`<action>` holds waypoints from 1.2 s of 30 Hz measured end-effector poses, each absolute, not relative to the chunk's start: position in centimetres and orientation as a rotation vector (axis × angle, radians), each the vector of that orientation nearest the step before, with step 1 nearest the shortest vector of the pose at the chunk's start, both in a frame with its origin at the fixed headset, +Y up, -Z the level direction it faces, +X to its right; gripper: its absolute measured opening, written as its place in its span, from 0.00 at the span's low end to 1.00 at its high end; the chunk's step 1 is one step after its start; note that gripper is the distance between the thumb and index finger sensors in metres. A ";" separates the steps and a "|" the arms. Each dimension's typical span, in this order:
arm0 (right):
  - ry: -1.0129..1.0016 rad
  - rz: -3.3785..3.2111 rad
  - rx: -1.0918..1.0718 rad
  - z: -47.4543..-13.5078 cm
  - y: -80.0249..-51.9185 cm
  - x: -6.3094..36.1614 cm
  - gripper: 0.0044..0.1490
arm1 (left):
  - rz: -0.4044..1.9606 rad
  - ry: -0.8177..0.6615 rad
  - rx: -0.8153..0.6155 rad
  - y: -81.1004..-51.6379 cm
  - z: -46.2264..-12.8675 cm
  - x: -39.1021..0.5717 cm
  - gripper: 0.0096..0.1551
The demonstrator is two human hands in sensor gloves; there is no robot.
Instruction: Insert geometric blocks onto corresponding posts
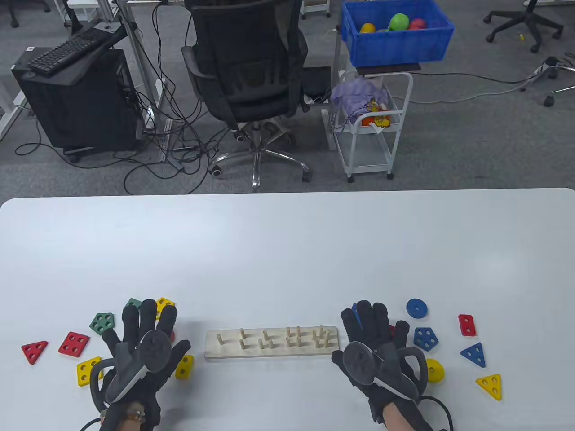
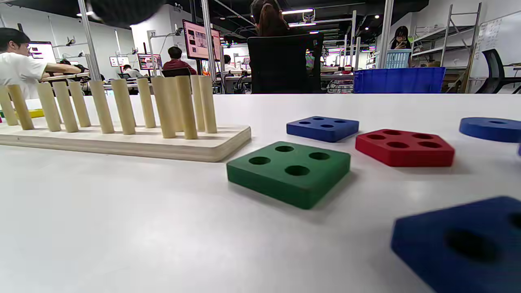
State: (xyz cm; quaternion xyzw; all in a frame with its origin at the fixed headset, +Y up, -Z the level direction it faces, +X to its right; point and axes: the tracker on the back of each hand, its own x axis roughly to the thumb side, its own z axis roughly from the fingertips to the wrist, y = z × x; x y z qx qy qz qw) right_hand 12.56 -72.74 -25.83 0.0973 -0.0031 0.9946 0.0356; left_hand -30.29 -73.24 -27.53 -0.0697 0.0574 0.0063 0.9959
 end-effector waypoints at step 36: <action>0.403 3.290 0.205 -27.5 -74.9 12.7 0.42 | -0.008 0.132 -0.179 -73.2 -27.5 -29.8 0.47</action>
